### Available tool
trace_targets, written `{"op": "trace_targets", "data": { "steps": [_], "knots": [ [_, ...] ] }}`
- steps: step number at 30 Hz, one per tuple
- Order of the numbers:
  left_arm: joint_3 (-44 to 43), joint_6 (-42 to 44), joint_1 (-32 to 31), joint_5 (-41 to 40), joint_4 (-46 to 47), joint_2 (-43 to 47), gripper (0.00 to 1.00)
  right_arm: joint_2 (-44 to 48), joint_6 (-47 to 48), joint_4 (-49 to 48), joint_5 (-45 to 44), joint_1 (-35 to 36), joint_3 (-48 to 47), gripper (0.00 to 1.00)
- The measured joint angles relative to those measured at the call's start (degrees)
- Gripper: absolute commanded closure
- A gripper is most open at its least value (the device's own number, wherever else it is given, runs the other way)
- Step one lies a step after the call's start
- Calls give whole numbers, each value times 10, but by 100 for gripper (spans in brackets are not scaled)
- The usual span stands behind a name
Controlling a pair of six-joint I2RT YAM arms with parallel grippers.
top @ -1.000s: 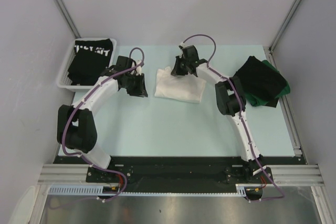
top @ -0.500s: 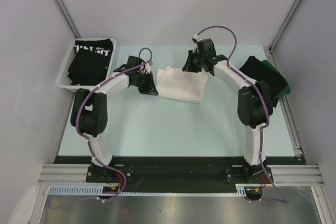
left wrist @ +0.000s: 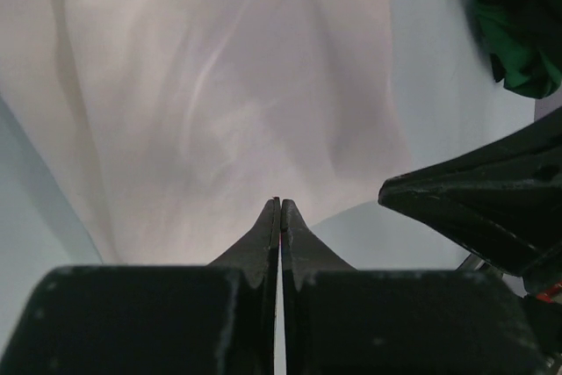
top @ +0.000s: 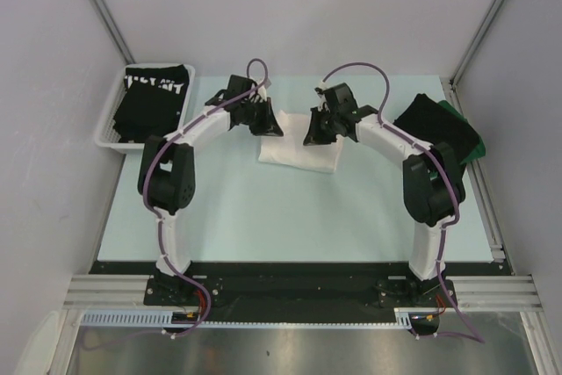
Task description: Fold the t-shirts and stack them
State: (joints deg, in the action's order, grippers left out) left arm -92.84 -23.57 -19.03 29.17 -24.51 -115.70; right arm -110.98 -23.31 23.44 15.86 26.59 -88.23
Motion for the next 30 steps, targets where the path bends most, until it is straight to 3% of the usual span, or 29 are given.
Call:
{"op": "trace_targets", "data": {
  "steps": [19, 30],
  "knots": [
    [3, -3, -16, -21, -3, -53, 98, -23, -4, 80, -5, -28, 3, 100],
    [7, 1, -16, -78, -38, -72, 97, -71, -23, 141, -32, -30, 4, 100]
  ]
}}
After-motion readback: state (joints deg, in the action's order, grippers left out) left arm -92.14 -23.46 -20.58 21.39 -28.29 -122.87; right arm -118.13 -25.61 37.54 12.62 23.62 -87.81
